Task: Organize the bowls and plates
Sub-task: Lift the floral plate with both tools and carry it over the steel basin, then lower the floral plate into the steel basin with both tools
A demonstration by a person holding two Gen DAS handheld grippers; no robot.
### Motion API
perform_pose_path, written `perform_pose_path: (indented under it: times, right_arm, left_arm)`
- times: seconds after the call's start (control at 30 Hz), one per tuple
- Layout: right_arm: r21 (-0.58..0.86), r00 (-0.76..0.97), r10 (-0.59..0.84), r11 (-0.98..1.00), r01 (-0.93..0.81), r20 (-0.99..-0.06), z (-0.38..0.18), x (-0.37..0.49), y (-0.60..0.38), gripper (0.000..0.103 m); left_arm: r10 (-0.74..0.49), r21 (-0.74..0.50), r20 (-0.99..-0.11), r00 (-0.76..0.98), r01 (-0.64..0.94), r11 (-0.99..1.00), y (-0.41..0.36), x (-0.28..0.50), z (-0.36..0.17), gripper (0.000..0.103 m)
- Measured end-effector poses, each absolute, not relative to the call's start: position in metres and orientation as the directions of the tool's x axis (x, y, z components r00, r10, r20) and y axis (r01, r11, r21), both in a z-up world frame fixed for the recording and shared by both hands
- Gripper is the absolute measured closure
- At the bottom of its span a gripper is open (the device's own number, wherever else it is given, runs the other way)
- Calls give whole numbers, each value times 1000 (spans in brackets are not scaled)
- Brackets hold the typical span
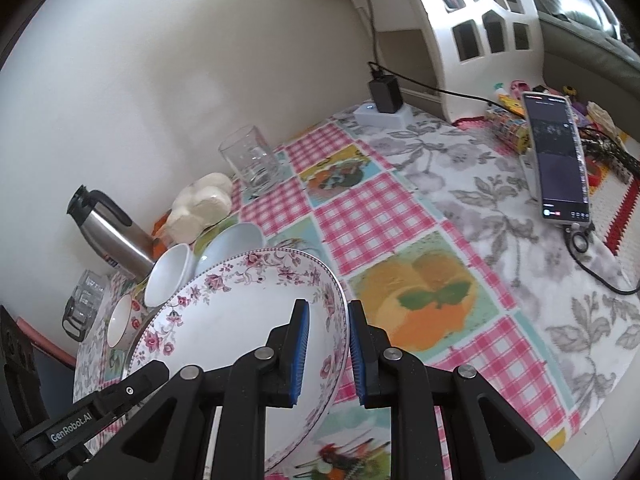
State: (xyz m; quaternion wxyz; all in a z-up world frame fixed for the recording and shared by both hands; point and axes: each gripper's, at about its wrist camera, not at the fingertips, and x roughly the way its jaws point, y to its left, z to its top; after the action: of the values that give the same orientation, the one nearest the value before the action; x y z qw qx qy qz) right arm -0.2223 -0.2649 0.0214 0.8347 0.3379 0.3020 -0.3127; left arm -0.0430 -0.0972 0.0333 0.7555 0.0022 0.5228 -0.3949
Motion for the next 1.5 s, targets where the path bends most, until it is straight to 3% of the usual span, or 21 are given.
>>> perform_pose_path:
  times: [0.93,1.5]
  right_arm:
    - [331,623,-203,702,630,-755,5,-122,-181,82]
    - [304,577,-168,716,629,-799,-16,-100,-168,82]
  left_arm:
    - [-566,-451,-798,209,417,789,0,37,26,82]
    - [-477,-404,-866,148,353,844,11,50,0,82]
